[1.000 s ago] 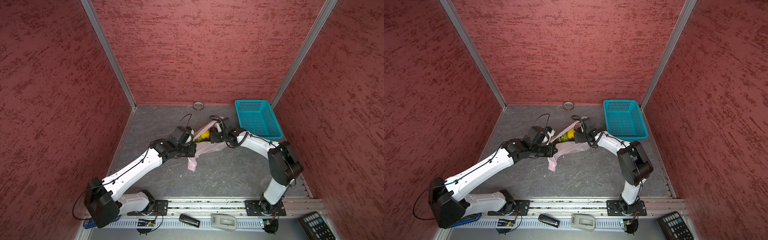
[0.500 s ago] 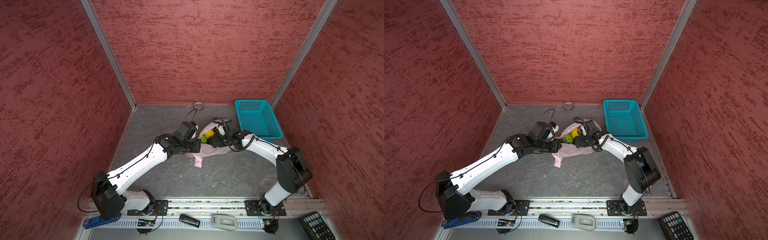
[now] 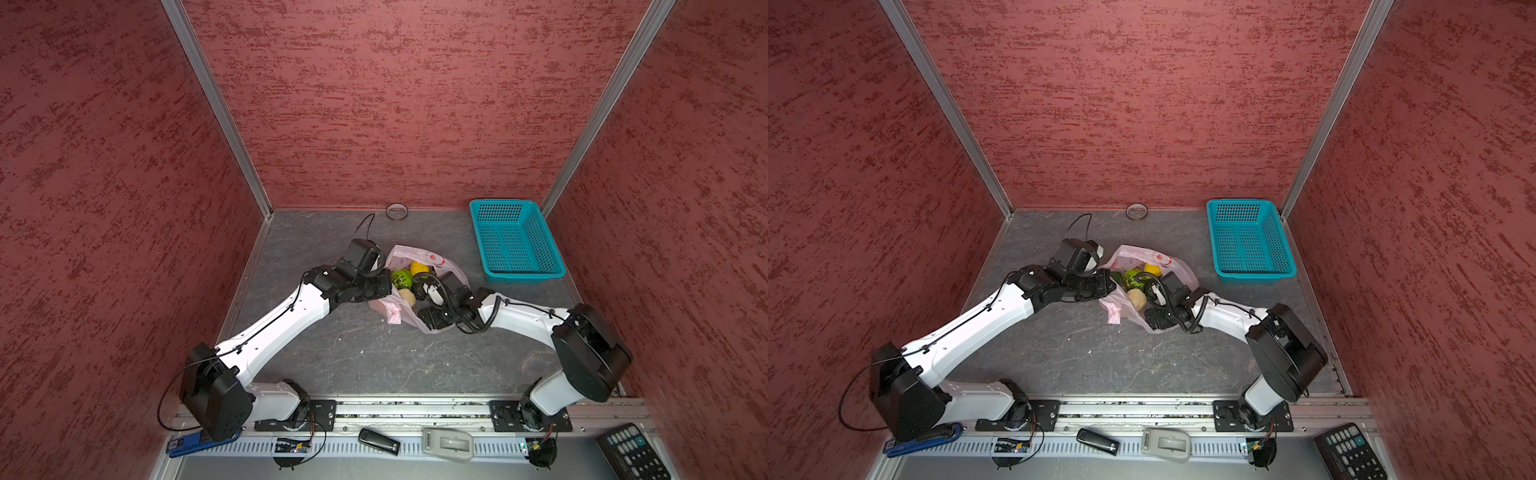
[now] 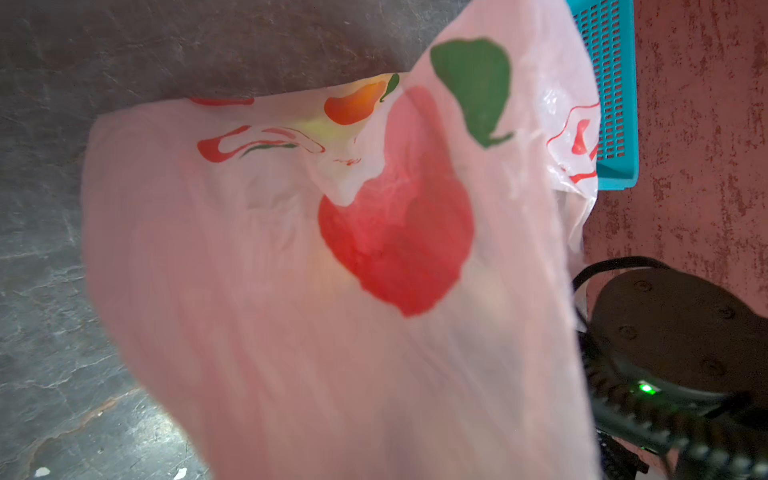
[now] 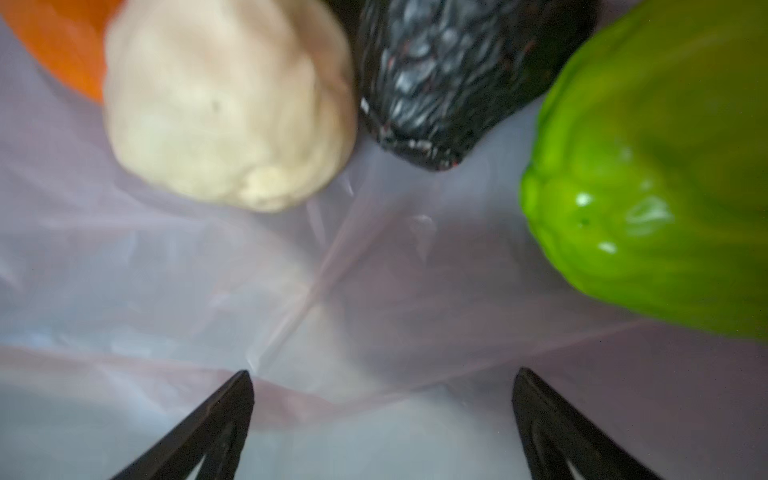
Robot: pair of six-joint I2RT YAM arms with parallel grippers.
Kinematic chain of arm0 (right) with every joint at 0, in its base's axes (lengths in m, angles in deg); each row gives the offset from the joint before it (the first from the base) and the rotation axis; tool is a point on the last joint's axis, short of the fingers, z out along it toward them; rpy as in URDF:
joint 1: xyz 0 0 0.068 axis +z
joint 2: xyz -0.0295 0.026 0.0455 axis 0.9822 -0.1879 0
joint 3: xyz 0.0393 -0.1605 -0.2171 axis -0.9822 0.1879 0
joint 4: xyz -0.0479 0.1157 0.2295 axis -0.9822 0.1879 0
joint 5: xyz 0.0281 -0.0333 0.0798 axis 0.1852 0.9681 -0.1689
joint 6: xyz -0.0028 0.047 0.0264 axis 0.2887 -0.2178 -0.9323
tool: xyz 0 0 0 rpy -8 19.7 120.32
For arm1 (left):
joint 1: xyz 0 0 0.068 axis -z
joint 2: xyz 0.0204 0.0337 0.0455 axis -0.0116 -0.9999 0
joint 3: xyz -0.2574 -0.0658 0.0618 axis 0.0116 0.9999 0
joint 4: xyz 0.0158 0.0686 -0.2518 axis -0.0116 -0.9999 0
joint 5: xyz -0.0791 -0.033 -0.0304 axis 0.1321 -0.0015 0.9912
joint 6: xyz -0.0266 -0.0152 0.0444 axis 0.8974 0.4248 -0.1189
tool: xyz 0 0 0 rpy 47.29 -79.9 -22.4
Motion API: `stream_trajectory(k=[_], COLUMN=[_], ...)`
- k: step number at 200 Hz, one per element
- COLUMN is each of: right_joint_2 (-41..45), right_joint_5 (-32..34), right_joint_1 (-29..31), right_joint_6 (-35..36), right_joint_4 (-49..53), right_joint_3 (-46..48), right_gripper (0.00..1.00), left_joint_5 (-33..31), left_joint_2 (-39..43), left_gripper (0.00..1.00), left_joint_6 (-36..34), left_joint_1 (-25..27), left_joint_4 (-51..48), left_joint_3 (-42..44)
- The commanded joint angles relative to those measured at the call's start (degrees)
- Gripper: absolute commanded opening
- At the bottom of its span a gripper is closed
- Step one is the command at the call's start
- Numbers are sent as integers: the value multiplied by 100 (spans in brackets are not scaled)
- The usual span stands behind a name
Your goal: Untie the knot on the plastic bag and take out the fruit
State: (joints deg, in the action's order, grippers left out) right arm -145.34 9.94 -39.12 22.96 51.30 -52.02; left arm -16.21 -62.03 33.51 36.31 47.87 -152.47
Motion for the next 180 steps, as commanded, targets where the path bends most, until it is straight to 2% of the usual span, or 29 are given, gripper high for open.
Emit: stream_trajectory(k=[1,42,65,91,115,156,180], right_joint_2=[225,12,-252,-451,-512,-659,-643], right_joint_5=[13,-30,-417,-1033,-1343,-1552,-1371], right_joint_1=[46,46,49,114,264,618,609], right_joint_6=[-241,-182,-208,-125,120,487,499], right_joint_4=[158,306,34,-371,-541,-671,-603], right_joint_3=[34,-996,-1304,-1168,-917,-564,-645], right_gripper=[98,98,98,98,98,98,99], left_joint_5=[163,134,-14,-240,-441,-1032,-1183], left_joint_2=[95,-51,-162,-284,-354,-684,-833], left_gripper=[0,0,0,0,0,0,0], left_joint_6=[-159,-767,-947,-911,-758,-662,-659], left_joint_1=[103,214,217,232,255,437,551], left_joint_4=[23,-848,-1206,-1409,-1519,-2150,-2465], left_joint_3=[47,-236,-429,-611,-791,-1306,-1405])
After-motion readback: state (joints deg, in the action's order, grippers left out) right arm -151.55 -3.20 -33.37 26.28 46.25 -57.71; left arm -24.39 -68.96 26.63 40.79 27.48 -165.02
